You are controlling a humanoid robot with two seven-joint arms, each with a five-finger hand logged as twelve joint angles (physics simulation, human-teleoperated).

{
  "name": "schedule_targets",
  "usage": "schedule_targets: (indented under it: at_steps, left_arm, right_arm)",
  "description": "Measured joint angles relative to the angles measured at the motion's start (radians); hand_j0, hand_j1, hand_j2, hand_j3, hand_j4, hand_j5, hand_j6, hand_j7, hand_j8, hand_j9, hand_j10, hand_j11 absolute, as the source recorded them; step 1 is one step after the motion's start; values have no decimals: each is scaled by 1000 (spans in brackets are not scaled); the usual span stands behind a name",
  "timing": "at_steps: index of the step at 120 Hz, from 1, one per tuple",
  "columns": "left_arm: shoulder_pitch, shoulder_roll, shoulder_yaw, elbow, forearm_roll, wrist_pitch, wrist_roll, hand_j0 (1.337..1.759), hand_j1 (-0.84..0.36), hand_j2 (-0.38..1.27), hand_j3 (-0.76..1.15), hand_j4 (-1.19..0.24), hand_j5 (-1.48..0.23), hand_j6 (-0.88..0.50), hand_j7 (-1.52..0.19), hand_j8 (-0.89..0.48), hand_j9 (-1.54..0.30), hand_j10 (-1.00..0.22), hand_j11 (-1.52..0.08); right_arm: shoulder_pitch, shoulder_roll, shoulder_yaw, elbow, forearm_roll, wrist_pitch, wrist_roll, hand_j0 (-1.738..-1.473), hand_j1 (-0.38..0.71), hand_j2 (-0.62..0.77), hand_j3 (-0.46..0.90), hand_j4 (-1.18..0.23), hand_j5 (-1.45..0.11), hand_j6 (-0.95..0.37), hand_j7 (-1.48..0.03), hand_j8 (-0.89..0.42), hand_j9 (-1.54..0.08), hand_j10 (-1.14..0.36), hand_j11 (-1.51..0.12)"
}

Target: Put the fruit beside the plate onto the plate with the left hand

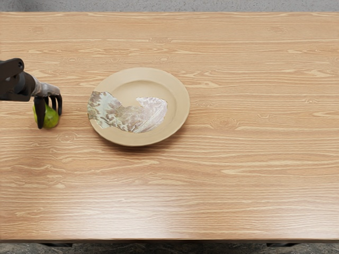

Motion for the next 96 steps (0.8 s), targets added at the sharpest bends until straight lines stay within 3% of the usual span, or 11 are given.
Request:
schedule_targets:
  at_steps: [12, 37, 61, 77, 96]
  left_arm:
    - [0, 0, 0, 0, -1, -2, 0, 1653, -254, 433, 0, -683, -892, -405, -897, -443, -906, -632, -904]
    - [0, 1, 2, 0, -7, -5, 1, 1648, -260, 435, 0, -617, -1035, -327, -1031, -376, -1034, -584, -1028]
    - [3, 0, 3, 0, -15, -5, 1, 1643, -233, 367, 0, -620, -1067, -323, -1097, -361, -1130, -582, -1143]
    - [2, 0, 3, -1, -21, -5, 1, 1644, -202, 325, 0, -649, -1073, -326, -1118, -354, -1159, -590, -1176]
    - [-23, 2, 4, -11, -51, -19, 0, 1648, -251, 408, 0, -549, -1224, -241, -1189, -285, -1186, -539, -1174]
  right_arm:
    - [0, 0, 0, 0, 0, 0, 0, -1658, -320, -5, 0, -24, -31, -24, -31, -24, -31, -24, -31]
    - [0, 0, 0, 0, 0, 0, 0, -1658, -320, -5, 0, -24, -31, -24, -31, -24, -31, -24, -31]
    - [0, 0, 0, 0, 0, 0, 0, -1658, -320, -5, 0, -24, -31, -24, -31, -24, -31, -24, -31]
    - [0, 0, 0, 0, 0, 0, 0, -1658, -320, -5, 0, -24, -31, -24, -31, -24, -31, -24, -31]
    - [0, 0, 0, 0, 0, 0, 0, -1658, -320, -5, 0, -24, -31, -24, -31, -24, -31, -24, -31]
